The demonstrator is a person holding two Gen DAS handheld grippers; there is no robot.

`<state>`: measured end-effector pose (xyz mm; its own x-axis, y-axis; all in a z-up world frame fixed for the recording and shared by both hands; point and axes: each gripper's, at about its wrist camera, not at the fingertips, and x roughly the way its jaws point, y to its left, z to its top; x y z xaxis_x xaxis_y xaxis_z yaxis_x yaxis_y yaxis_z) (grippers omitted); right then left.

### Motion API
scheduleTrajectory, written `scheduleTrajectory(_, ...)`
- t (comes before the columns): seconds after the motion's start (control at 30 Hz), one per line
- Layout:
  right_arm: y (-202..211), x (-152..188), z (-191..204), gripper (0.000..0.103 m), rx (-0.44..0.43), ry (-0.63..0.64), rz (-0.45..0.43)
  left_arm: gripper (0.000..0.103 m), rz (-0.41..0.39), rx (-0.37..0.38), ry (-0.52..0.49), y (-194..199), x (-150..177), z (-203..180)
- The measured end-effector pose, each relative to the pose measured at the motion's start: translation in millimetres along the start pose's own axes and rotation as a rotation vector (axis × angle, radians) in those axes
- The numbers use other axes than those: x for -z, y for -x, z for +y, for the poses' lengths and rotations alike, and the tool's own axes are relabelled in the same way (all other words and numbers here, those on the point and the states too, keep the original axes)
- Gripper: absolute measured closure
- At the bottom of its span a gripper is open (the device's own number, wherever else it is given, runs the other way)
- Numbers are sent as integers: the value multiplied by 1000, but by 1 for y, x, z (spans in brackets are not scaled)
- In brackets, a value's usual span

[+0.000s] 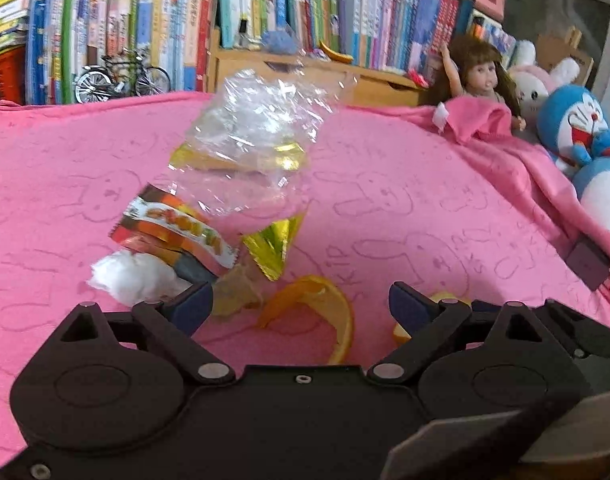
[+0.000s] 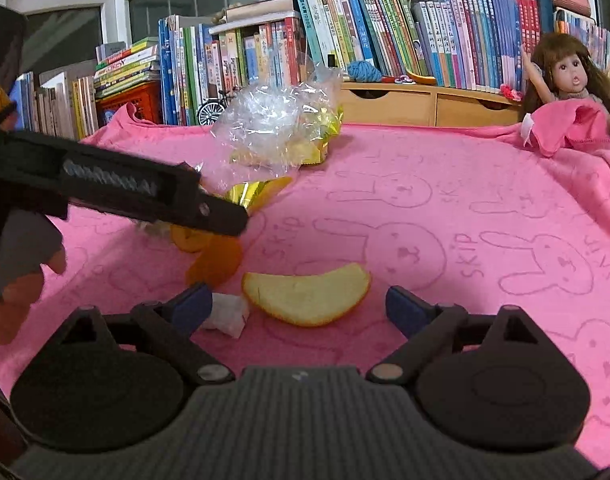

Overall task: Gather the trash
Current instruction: 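Grasp the orange peel strip with the left gripper while the right gripper grasps the yellow peel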

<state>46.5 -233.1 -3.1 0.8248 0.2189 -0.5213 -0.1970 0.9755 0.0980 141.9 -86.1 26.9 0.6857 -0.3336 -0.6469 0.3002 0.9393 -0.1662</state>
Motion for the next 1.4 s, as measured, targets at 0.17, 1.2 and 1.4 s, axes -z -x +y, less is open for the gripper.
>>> scheduleTrajectory(0.17, -1, 0, -5, 6, -9, -30, 2, 23, 39, -10, -22, -14, 7, -5)
scheduleTrajectory(1.2, -2, -7, 2, 36, 24, -38, 15, 79, -120, -113, -31, 89, 40, 14)
scheduleTrajectory(1.4, 4, -9, 11, 50, 49, -17, -24, 79, -133, -125, -31, 106, 50, 16)
